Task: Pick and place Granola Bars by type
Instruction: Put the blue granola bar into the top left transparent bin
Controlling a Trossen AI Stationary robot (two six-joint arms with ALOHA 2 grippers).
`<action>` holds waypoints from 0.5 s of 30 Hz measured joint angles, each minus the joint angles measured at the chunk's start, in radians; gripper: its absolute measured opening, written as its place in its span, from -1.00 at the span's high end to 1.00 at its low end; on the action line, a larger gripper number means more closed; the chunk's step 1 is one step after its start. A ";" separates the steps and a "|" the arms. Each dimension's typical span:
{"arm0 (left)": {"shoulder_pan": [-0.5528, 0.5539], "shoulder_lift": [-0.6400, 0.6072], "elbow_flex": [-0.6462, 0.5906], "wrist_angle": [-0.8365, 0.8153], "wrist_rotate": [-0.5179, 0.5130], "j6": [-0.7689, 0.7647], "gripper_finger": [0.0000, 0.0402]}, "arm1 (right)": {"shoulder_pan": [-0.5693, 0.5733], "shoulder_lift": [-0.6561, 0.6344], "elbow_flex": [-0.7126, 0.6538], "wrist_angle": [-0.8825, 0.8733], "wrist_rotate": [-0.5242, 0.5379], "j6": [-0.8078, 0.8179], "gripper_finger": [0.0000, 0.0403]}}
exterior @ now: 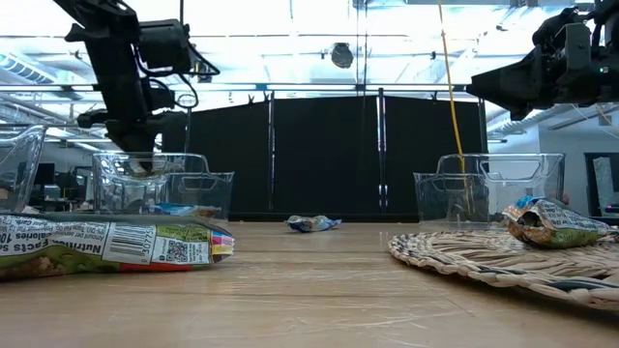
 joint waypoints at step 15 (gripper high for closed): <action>0.000 0.000 0.000 0.017 0.000 0.005 0.94 | 0.000 0.000 0.000 0.000 0.000 0.000 0.43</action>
